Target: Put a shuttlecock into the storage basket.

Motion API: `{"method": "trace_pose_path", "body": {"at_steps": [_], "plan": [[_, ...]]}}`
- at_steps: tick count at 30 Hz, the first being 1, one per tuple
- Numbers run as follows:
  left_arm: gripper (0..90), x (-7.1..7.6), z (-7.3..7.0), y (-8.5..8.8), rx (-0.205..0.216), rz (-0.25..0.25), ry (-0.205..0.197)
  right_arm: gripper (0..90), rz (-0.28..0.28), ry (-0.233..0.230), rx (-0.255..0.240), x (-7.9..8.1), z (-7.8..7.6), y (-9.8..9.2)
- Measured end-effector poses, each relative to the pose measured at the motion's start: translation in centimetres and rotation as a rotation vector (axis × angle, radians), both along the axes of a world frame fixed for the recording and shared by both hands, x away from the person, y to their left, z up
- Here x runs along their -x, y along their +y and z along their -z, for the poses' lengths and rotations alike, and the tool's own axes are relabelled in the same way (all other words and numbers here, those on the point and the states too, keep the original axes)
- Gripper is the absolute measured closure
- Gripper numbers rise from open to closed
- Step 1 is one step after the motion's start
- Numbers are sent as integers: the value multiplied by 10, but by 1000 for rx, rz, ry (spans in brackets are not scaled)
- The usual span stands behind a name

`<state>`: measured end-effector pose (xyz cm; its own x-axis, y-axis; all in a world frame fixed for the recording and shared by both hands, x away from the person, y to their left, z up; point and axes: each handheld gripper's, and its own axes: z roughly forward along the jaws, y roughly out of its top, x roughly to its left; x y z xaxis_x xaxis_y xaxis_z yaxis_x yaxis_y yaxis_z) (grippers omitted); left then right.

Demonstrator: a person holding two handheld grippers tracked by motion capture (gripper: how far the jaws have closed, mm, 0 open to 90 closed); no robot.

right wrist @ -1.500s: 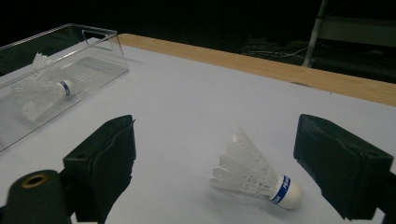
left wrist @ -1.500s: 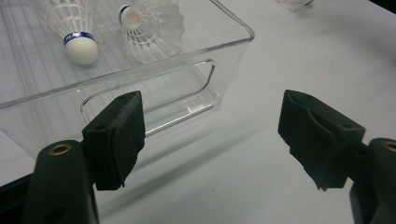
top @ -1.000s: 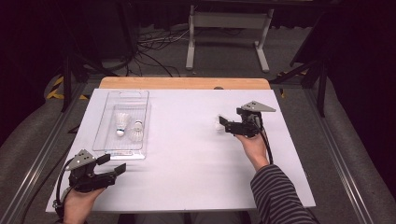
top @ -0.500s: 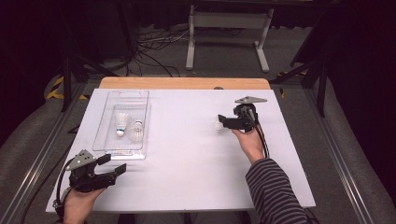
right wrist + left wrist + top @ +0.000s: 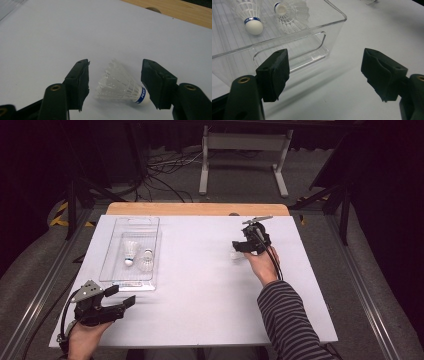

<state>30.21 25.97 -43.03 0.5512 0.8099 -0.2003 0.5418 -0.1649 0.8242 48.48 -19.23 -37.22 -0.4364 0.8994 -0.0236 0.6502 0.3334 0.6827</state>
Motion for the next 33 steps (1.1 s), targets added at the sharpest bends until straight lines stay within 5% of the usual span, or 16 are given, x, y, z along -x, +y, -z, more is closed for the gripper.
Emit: {"method": "trace_pose_path", "body": {"at_steps": [19,33], "plan": [[239,0,0,0,4,-1,5,592,-4,71,129,-14,7,18],[238,0,0,0,-3,6,8,744,4,136,135,-18,14,19]]}}
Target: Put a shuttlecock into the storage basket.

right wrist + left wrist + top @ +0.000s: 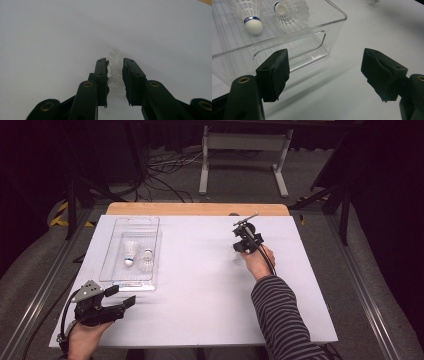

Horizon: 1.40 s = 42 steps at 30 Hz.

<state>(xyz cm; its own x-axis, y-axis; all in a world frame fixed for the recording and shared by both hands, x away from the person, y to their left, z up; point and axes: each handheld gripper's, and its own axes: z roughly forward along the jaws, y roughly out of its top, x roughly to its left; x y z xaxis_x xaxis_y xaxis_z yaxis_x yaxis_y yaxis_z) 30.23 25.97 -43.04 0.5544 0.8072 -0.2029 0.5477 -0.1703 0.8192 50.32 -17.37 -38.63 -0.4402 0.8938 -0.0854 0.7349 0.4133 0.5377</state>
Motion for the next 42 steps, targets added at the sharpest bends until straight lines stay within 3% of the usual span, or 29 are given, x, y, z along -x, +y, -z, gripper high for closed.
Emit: {"method": "trace_pose_path", "body": {"at_steps": [12,42], "plan": [[238,0,0,-1,-1,-3,-5,893,-16,16,12,1,1,4],[239,0,0,-2,-13,1,-1,900,-38,-37,17,21,-21,-18]]}}
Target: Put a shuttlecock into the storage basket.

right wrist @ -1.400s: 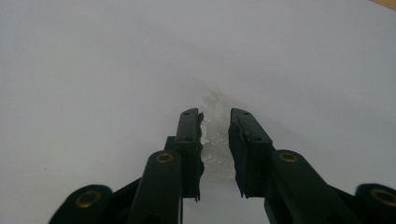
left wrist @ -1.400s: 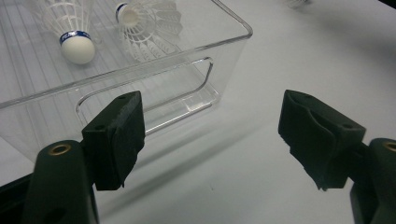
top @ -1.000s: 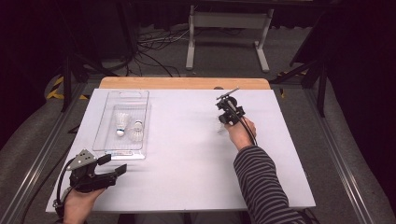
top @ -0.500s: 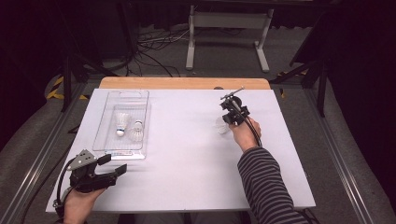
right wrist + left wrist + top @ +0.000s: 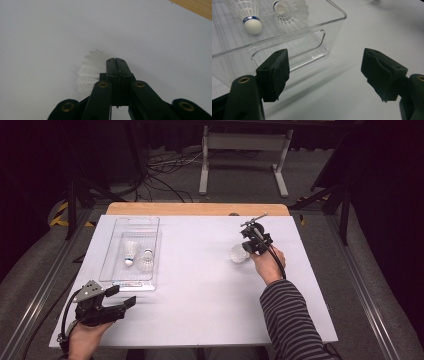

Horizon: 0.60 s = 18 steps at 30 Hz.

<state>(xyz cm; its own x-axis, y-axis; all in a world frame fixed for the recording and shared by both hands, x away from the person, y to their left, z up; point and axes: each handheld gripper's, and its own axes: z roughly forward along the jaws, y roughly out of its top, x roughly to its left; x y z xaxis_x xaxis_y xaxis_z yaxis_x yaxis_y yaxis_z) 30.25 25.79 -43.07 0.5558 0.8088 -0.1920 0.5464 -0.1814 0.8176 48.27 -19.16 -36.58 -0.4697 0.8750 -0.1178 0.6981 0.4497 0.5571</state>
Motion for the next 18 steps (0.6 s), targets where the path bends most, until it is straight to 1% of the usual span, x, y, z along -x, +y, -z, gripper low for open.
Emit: {"method": "trace_pose_path", "body": {"at_steps": [4,8,18], "plan": [[238,0,0,0,-1,1,-1,900,-11,-6,-7,4,-3,-3],[239,0,0,0,-1,1,-1,900,-27,-15,-37,8,-7,-5],[239,0,0,0,2,-1,-1,900,-87,-22,-65,19,-15,0]]}}
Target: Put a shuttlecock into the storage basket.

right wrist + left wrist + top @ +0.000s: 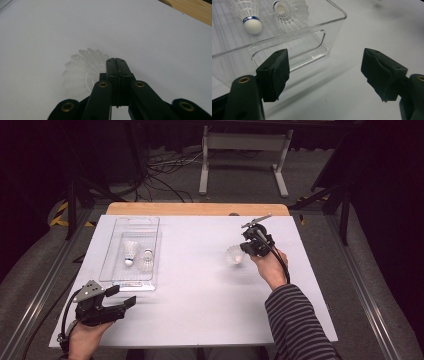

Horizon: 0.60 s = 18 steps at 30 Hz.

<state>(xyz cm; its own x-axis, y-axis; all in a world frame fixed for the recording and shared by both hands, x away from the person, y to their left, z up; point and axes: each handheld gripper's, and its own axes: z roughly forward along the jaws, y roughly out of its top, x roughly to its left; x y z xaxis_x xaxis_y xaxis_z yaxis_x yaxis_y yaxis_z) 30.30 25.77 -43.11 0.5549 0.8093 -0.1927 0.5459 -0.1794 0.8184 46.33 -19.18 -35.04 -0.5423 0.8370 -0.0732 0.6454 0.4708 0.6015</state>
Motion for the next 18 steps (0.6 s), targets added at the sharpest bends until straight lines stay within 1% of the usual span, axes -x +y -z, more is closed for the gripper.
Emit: {"method": "trace_pose_path", "body": {"at_steps": [3,6,18], "plan": [[239,0,0,0,-1,4,0,900,-16,-1,-15,4,-2,1],[239,0,0,0,1,1,1,900,-31,0,-16,7,-4,3],[239,0,0,0,1,0,1,900,-81,0,-45,22,-8,3]]}}
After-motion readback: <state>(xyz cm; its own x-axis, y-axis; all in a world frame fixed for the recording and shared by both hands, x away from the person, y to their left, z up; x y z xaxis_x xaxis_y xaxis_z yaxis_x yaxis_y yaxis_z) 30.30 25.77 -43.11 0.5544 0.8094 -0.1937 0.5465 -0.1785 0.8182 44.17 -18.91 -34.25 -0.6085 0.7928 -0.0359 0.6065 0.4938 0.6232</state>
